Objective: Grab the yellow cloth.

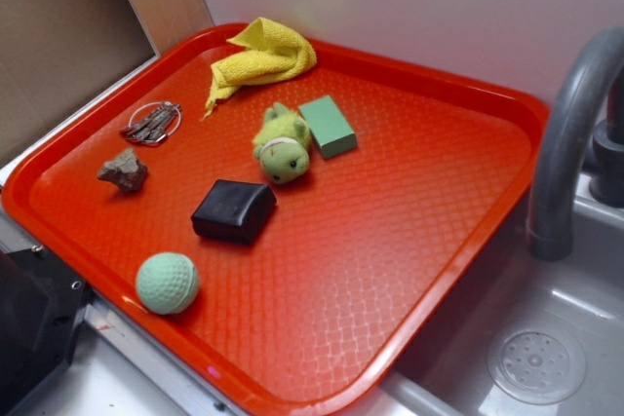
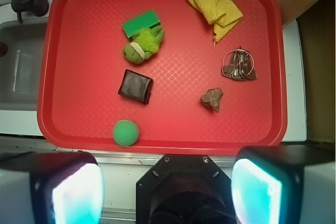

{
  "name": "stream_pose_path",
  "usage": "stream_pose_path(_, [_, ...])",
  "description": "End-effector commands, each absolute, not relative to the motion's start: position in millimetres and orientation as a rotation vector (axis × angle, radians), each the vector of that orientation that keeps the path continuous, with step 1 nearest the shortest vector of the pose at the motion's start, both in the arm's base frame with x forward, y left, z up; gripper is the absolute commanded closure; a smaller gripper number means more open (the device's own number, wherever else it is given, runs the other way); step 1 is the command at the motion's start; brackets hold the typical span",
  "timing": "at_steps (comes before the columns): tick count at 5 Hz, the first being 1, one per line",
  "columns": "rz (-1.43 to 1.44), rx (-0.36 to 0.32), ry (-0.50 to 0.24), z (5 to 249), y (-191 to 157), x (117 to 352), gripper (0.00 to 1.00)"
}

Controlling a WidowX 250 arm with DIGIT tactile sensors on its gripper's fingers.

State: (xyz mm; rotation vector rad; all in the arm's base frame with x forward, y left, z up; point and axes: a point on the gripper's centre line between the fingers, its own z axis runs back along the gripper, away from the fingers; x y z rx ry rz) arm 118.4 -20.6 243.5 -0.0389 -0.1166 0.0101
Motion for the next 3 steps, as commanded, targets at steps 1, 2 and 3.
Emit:
stream_pose_path(1, [0.010,-0.039,-0.117,243.5,-20.6,118.4,0.00])
stream_pose_path(2, [-0.146,-0.056,-0.229,210.4,3.2,167.9,0.00])
stream_pose_path(3, [-0.112,-0.012,-0.330,181.3,29.5,196.1,0.00])
